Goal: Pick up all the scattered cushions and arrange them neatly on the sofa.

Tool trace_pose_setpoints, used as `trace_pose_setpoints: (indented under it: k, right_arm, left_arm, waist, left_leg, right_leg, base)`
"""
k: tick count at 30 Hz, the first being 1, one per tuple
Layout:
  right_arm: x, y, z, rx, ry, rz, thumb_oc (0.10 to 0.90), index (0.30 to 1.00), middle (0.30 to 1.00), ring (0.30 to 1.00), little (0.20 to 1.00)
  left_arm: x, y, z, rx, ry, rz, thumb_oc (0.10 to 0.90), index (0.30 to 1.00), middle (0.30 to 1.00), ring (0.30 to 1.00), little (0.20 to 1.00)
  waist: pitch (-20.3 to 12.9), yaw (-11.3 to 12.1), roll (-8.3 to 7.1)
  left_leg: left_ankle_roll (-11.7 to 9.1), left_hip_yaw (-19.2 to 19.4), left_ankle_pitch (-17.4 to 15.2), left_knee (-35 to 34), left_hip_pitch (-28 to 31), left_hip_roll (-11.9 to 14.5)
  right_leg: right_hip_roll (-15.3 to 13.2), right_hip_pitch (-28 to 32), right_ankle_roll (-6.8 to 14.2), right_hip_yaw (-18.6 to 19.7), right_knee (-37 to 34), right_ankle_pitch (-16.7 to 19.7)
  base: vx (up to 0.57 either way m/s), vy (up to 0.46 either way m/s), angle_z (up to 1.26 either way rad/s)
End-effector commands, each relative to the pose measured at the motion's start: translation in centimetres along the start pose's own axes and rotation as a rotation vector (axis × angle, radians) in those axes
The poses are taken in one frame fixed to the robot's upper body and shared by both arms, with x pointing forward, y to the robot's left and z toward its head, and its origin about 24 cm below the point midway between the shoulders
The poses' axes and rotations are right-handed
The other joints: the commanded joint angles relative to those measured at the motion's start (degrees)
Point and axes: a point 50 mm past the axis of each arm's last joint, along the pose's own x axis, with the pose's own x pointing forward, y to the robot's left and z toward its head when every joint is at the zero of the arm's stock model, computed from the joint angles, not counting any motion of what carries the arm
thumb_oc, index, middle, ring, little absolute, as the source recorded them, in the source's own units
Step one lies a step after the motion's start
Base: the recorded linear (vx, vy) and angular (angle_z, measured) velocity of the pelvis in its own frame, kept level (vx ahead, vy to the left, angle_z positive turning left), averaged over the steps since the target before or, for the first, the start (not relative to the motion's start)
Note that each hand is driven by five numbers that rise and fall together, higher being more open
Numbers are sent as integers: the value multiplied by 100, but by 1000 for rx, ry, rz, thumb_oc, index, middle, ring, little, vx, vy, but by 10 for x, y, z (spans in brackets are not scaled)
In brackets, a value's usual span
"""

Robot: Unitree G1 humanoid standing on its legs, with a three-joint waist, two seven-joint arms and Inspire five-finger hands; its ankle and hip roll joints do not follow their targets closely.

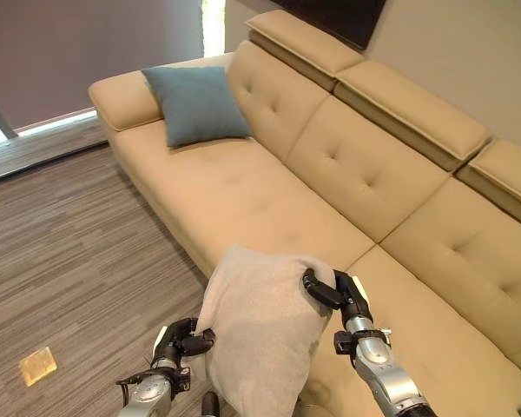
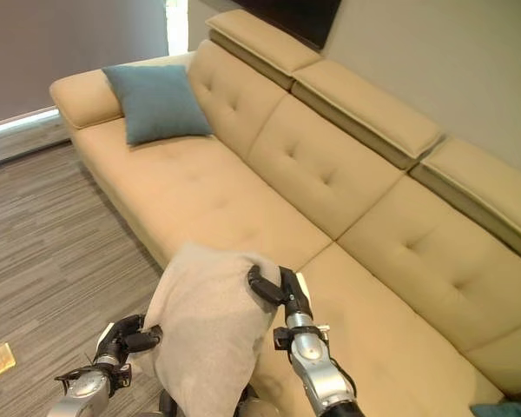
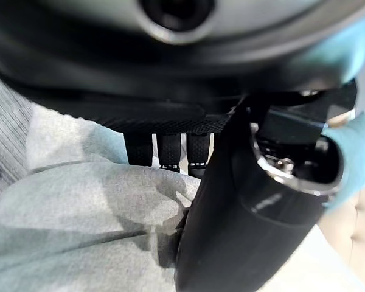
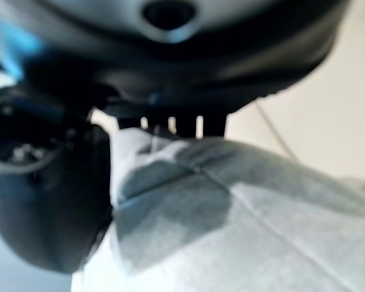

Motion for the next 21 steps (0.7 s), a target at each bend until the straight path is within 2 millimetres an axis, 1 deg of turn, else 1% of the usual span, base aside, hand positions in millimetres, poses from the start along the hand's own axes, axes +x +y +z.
trace_pose_setpoints:
  k: [1, 3, 4, 5, 6, 8, 10, 12, 14, 15, 16, 17, 18, 20, 21]
  right_arm:
    - [14, 14, 77, 157, -325, 51, 400, 300, 300, 300, 300]
    - [13, 14, 75, 157, -319, 62, 400, 300, 300, 300, 300]
    - [12, 14, 73, 151, -312, 70, 400, 300, 300, 300, 300]
    - [10, 10, 72, 129, -313, 71, 400, 300, 300, 300, 300]
    - [9, 8, 72, 119, -313, 70, 400, 300, 300, 300, 300]
    - [9, 5, 72, 108, -318, 64, 400, 300, 300, 300, 300]
    - [8, 3, 73, 111, -324, 64, 400, 300, 300, 300, 300]
    - [8, 1, 73, 111, -326, 64, 400, 300, 300, 300, 300]
    - [7, 0, 74, 117, -329, 58, 400, 300, 300, 300, 300]
    - [7, 0, 73, 120, -325, 58, 400, 300, 300, 300, 300]
    - [6, 1, 74, 121, -328, 63, 400, 300, 300, 300, 300]
    - [6, 2, 74, 119, -330, 67, 400, 300, 300, 300, 300]
    - [6, 3, 74, 112, -332, 70, 400, 300, 300, 300, 300]
    - [6, 2, 75, 106, -336, 64, 400, 300, 300, 300, 300]
    - [7, -1, 75, 98, -335, 53, 400, 300, 300, 300, 300]
  left_arm:
    - [-2, -50, 58, -14, -291, -225, 400, 300, 300, 300, 300]
    - [-2, -49, 58, -24, -288, -216, 400, 300, 300, 300, 300]
    - [-3, -49, 57, -23, -286, -218, 400, 300, 300, 300, 300]
    - [-3, -49, 58, -22, -293, -217, 400, 300, 300, 300, 300]
    - [-3, -49, 58, -19, -294, -220, 400, 300, 300, 300, 300]
    - [-3, -51, 56, -21, -291, -225, 400, 300, 300, 300, 300]
    - [-4, -51, 56, -26, -292, -235, 400, 300, 300, 300, 300]
    - [-5, -53, 58, -39, -296, -237, 400, 300, 300, 300, 300]
    - [-4, -55, 59, -53, -299, -236, 400, 300, 300, 300, 300]
    - [-4, -56, 58, -62, -296, -236, 400, 300, 300, 300, 300]
    - [-4, -58, 59, -67, -297, -238, 400, 300, 300, 300, 300]
    - [-5, -59, 58, -70, -295, -242, 400, 300, 300, 300, 300]
    - [-6, -61, 57, -68, -289, -244, 400, 300, 300, 300, 300]
    - [-7, -62, 55, -67, -284, -248, 400, 300, 300, 300, 300]
    - [-6, -63, 58, -67, -290, -241, 400, 300, 300, 300, 300]
  waist:
    - [-97, 6, 157]
    - [-131, -13, 144]
    - [-149, -25, 130]
    - [-152, -50, 96]
    - [-158, -58, 93]
    - [-123, -84, 77]
    - [-99, -93, 51]
    - [3, -59, 28]
    - [112, -18, 17]
    - [121, -19, 5]
    - [133, -6, -13]
    - [124, 2, -27]
    - [72, 3, -54]
    - [45, 39, -68]
    - [60, 89, -99]
  left_leg:
    - [34, -83, -948, 488, 37, -333]
    - [8, 0, -1002, 572, 53, -334]
    - [-9, 18, -1031, 621, 50, -342]
    - [-85, 45, -1059, 754, 5, -341]
    - [-111, 59, -1090, 830, -26, -317]
    - [-186, 134, -1145, 1126, -143, -234]
    - [-303, 189, -1168, 1568, -297, -117]
    - [-519, 186, -964, 2363, -617, 96]
    - [-593, 110, -758, 2880, -841, 195]
    - [-574, 82, -782, 2938, -911, 216]
    - [-540, 29, -828, 2877, -1003, 231]
    - [-488, -35, -926, 2641, -1019, 229]
    - [-459, -144, -939, 2111, -1020, 262]
    - [-509, -236, -602, 1490, -1103, 394]
    - [-626, -350, -162, 1078, -1302, 556]
  right_leg:
    - [-435, 374, 268, -176, 943, -234]
    - [-393, 472, 257, -153, 696, -311]
    - [-332, 518, 229, -82, 571, -377]
    - [-208, 557, 182, 47, 361, -466]
    - [-162, 567, 160, 100, 271, -504]
    - [-69, 587, 77, 221, 120, -567]
    - [45, 709, -30, 292, -134, -648]
    - [152, 817, -204, 344, -240, -714]
    - [218, 901, -303, 351, -293, -762]
    - [244, 947, -312, 369, -333, -796]
    - [245, 976, -300, 414, -352, -826]
    - [227, 977, -270, 462, -347, -844]
    - [220, 1022, -207, 515, -403, -867]
    - [249, 1131, -167, 552, -466, -900]
    - [285, 1233, -134, 594, -505, -920]
  base:
    - [13, -41, -91]
    - [103, -101, -30]
    - [140, -210, -18]
    - [111, -187, -11]
    - [94, -214, -7]
    - [51, -172, -8]
    - [43, -172, -13]
    - [19, -158, -14]
    - [12, -88, -24]
    - [38, -44, -13]
    - [68, 13, -10]
    - [139, 88, -15]
    - [164, 124, -17]
    - [198, 163, -14]
    - [163, 142, -11]
